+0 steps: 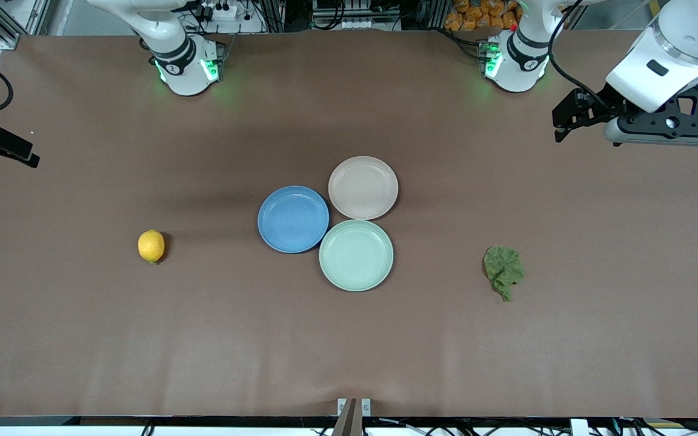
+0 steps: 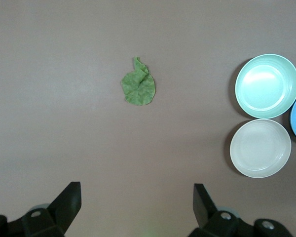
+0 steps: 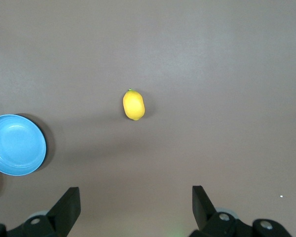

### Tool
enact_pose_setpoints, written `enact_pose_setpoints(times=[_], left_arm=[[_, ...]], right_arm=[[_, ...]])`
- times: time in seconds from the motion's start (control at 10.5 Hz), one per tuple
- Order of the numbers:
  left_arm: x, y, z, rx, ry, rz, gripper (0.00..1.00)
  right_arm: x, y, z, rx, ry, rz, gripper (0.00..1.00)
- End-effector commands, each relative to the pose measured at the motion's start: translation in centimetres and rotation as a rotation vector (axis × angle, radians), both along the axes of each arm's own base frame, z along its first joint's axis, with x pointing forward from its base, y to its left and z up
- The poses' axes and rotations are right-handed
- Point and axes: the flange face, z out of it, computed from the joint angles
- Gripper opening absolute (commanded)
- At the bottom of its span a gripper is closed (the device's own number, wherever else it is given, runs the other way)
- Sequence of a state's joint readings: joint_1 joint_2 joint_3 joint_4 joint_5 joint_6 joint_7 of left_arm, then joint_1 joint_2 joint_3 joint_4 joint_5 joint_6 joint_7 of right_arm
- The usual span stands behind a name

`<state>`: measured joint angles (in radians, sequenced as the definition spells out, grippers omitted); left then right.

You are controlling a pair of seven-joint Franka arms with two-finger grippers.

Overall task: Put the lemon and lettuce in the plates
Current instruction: 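Move the left gripper down toward the green lettuce leaf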

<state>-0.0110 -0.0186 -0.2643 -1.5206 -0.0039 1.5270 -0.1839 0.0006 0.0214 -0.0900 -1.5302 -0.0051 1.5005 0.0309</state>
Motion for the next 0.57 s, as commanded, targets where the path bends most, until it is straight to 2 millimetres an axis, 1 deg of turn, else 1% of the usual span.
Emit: enact_pose_setpoints(times=[0.0, 0.48], left_arm=[[0.21, 0.31, 0.38, 0.013, 0.0, -0.012, 1.0], [0.38, 0.63, 0.33, 0.012, -0.002, -0.013, 1.0]], right_arm=[[-0.22, -0.07, 0.1, -0.008, 0.005, -0.01, 1.0], [-0.26, -0.15, 0.07, -0.008, 0.008, -0.012, 1.0]])
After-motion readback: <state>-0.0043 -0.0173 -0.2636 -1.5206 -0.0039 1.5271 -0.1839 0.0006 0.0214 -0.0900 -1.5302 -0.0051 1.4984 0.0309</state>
